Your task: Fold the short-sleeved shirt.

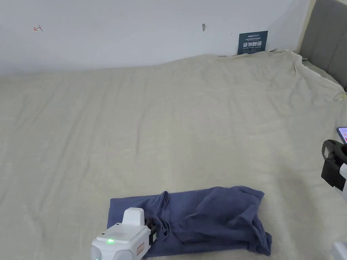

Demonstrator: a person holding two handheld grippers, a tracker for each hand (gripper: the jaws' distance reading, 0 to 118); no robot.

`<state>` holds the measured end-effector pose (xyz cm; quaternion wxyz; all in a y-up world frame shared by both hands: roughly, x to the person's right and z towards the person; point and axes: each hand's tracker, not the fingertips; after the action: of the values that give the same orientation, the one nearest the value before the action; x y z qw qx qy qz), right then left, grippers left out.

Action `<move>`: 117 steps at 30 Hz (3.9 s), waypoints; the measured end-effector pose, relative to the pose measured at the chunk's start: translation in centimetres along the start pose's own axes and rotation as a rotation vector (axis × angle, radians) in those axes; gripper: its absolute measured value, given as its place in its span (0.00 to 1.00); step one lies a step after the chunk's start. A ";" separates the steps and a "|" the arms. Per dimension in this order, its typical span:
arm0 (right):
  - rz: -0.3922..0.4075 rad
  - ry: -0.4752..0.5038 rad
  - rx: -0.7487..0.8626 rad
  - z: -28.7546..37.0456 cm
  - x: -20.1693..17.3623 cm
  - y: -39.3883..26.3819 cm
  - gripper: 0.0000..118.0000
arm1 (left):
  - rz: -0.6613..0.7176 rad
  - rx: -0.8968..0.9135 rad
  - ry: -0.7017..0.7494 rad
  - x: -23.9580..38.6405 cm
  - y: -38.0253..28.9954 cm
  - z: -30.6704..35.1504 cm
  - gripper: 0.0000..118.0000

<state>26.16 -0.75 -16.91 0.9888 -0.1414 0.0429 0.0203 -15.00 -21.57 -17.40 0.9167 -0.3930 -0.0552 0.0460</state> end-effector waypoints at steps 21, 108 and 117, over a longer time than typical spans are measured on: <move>-0.012 -0.040 0.002 0.9 2.1 -0.1 0.00 | 0.092 0.030 -0.146 2.3 4.0 2.0 0.00; -0.039 0.042 0.022 -0.6 -0.2 0.7 0.00 | 0.084 -0.362 -0.298 1.9 15.8 4.4 0.05; -0.042 0.000 0.012 0.1 1.7 0.0 0.00 | 0.068 -0.482 -0.263 8.4 12.8 -3.9 0.05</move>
<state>27.88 -0.64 -16.96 0.9898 -0.1365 0.0398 -0.0006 -6.71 -14.50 -28.83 0.7796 -0.5921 -0.1698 0.1131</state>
